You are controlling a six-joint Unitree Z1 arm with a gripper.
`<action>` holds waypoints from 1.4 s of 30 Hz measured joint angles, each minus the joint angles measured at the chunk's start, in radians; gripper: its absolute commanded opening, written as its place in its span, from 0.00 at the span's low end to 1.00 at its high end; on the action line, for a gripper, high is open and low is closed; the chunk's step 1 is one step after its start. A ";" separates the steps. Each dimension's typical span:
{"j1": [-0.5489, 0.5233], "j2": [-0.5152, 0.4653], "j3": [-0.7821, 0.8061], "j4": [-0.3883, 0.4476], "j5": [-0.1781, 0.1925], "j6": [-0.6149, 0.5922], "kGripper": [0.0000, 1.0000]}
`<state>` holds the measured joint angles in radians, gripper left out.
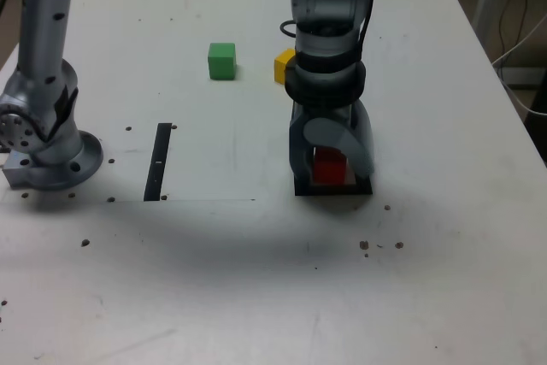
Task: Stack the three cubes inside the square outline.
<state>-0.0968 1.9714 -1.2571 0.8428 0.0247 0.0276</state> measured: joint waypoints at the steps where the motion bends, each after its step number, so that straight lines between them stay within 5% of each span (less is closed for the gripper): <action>1: 0.000 -0.003 0.003 0.000 0.000 0.000 0.99; 12: 0.000 -0.103 0.038 0.033 0.010 -0.004 0.99; 20: 0.014 -0.225 0.054 0.166 0.128 0.046 0.99; 29: 0.146 -0.260 0.037 0.322 0.192 0.218 0.99; 42: 0.274 -0.276 0.050 0.212 0.248 0.513 1.00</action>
<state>0.1775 1.6958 -1.2071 1.0549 0.2723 0.5410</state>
